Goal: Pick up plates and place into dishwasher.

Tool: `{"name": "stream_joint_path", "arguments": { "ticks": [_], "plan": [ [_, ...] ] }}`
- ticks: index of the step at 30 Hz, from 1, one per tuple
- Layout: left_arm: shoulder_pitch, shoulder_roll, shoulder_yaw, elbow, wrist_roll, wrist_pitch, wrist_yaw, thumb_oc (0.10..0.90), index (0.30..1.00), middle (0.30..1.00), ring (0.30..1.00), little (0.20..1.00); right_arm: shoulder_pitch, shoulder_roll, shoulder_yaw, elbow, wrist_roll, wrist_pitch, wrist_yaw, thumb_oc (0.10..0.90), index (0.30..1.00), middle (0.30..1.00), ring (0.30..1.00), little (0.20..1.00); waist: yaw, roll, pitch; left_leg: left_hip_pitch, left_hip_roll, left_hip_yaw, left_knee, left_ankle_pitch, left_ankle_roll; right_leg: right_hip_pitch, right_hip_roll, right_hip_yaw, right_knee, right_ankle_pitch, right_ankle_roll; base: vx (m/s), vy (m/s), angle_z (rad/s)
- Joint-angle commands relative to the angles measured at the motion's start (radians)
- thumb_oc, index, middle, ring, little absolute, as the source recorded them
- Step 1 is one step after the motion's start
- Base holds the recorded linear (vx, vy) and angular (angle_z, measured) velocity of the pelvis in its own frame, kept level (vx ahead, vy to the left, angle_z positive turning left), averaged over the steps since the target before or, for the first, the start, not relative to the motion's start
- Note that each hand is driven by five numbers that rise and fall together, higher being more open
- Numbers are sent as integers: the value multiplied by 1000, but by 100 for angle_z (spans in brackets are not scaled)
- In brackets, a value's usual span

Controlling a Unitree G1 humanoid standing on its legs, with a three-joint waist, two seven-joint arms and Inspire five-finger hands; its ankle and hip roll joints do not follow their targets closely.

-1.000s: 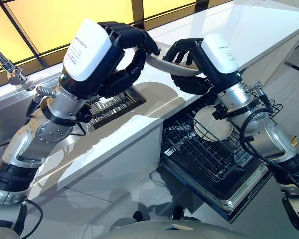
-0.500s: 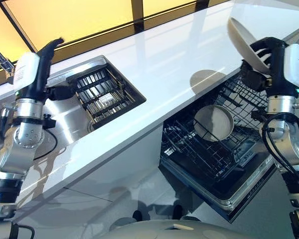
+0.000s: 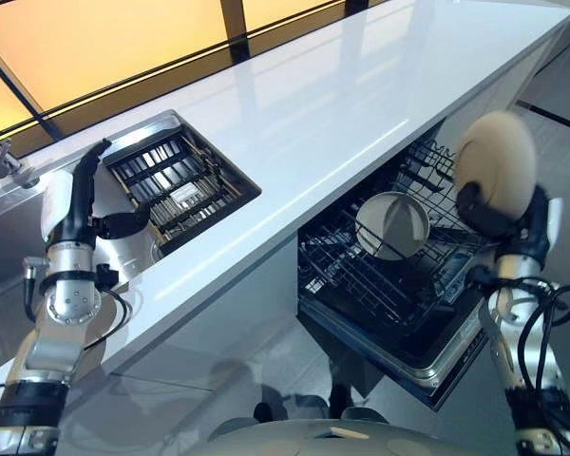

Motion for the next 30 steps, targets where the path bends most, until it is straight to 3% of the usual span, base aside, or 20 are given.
{"name": "stream_joint_path", "arguments": {
  "ticks": [1,12,20,30],
  "plan": [
    [-54,58,145,29,-29,-44,74,800,900,900,900,900,-73,-44,-71,-153,-49,-158,100,100,300,300,300,200,-24,0,-40,-18,-86,20,3,-83,50,34,74,-21,101,-186,36,8,9,-6],
    [-53,29,126,93,-44,-49,119,800,900,900,900,900,-21,-81,0,-205,-194,-191,280,100,300,300,300,200,-50,7,-18,-27,-85,44,3,-82,49,7,70,-10,118,-186,43,-3,4,-7],
    [-62,35,107,100,-54,-84,111,800,900,900,900,900,-36,-121,80,-136,-264,-40,390,100,300,300,300,200,-39,8,-8,-33,-83,39,4,-78,44,1,65,-25,125,-188,43,0,0,0],
    [-75,50,66,46,-43,-99,101,800,900,900,900,900,-89,-100,206,-1,-287,117,317,100,300,300,300,200,-4,12,10,-36,-82,16,9,-71,38,8,58,-59,135,-195,37,1,-1,4]
  ]
}}
